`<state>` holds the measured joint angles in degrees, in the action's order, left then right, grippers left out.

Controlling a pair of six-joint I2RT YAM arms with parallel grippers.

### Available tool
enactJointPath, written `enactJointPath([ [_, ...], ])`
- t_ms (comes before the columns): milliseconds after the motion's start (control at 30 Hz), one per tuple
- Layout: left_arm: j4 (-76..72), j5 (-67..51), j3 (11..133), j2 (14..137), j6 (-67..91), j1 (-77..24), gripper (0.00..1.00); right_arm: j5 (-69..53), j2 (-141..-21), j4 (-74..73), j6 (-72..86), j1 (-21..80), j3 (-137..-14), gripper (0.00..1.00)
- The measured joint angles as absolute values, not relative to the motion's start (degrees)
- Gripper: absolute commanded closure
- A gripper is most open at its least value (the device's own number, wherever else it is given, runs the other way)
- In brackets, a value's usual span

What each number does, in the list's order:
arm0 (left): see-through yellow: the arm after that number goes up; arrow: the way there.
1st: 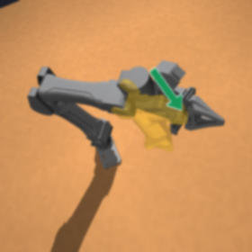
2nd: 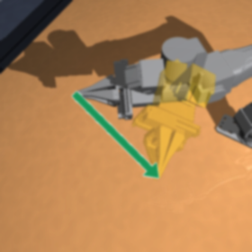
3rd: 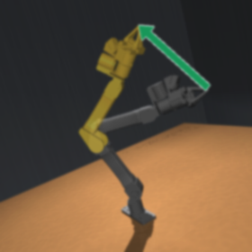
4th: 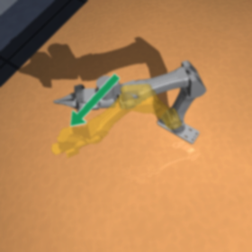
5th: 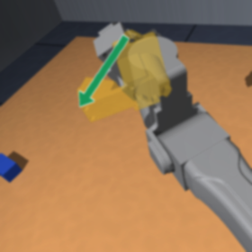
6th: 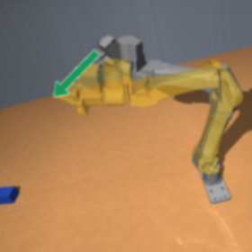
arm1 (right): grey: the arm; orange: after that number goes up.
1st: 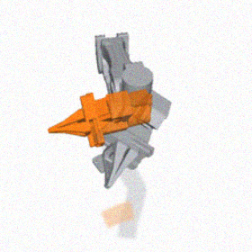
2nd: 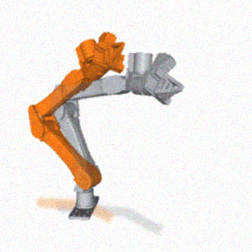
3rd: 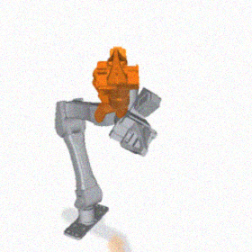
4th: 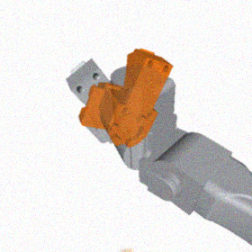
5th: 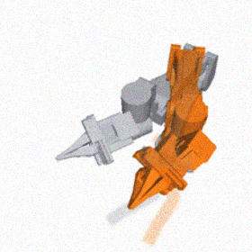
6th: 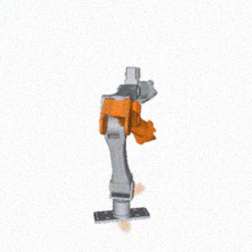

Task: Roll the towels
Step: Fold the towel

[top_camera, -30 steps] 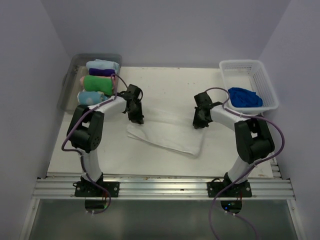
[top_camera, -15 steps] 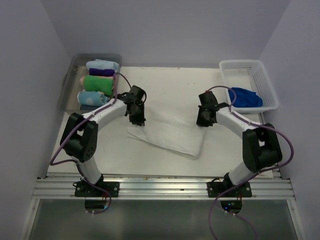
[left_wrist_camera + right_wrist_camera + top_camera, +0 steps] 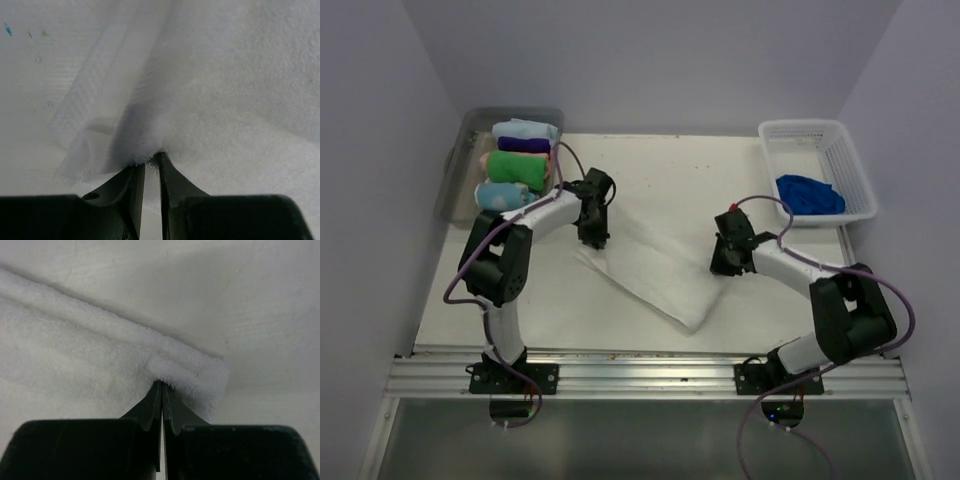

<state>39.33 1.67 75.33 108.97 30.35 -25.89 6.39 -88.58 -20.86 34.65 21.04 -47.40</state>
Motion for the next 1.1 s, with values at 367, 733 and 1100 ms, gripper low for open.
enactJointPath([
  [367,42.5,1.0,89.6,111.8,27.8,-25.1,0.81,9.6,-66.5,-34.3,46.3,36.6,-38.3,0.92],
  [733,41.0,-1.3,102.0,122.6,29.9,-28.0,0.87,17.0,-71.1,-39.6,44.7,36.3,-49.8,0.94],
  [1100,44.5,1.3,111.2,130.4,30.7,-28.2,0.83,17.0,-71.1,-39.9,42.2,36.3,-49.8,0.93],
])
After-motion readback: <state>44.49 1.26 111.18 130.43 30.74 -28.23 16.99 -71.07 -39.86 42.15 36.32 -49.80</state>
